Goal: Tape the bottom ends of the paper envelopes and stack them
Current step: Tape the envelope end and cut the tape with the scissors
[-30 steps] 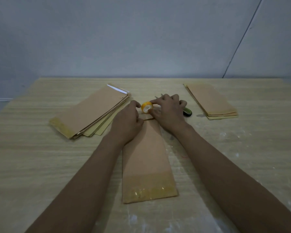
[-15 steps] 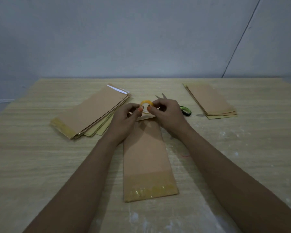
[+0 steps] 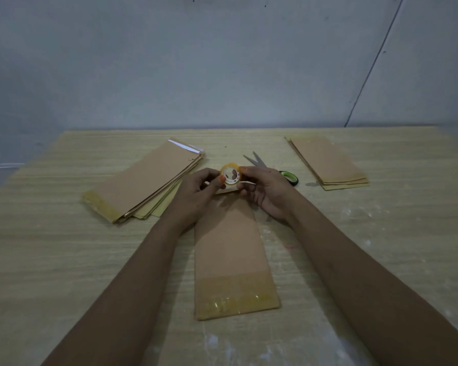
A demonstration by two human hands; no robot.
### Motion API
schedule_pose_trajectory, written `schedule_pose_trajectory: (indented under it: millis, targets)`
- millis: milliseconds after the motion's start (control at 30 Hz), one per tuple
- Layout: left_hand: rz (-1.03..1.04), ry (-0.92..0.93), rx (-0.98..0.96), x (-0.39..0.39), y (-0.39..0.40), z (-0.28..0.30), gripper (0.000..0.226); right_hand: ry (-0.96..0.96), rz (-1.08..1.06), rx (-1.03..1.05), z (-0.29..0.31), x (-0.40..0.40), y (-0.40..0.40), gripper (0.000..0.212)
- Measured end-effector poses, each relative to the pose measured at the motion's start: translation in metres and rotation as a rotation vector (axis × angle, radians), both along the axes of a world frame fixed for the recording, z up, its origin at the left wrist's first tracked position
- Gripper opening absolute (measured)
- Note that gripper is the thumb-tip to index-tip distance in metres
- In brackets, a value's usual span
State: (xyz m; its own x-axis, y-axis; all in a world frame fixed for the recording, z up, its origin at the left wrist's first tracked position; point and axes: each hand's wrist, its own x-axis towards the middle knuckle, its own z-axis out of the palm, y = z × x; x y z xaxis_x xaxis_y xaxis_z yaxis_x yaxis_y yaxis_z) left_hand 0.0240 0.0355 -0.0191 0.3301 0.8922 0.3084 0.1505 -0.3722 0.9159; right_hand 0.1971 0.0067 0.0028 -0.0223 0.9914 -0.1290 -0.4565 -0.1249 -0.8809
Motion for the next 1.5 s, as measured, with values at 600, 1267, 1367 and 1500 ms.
schedule_pose_trajectory:
  millis: [600,1267,1367,1500]
  targets:
    - [-0.045,0.027,0.002,0.0,-0.009,0.003,0.008,-0.085,-0.029,-0.047,0.004,-0.003,-0.001,0.014]
    - [-0.064,-0.028,-0.017,0.002,-0.013,0.005,0.006,-0.258,0.02,-0.055,0.005,-0.004,-0.002,0.017]
    - [-0.06,-0.05,-0.02,0.002,-0.013,0.006,0.007,-0.238,0.021,-0.054,0.004,-0.004,-0.001,0.018]
    - [-0.056,-0.07,-0.027,0.002,-0.013,0.005,0.011,-0.191,0.03,-0.045,0.003,-0.003,-0.001,0.016]
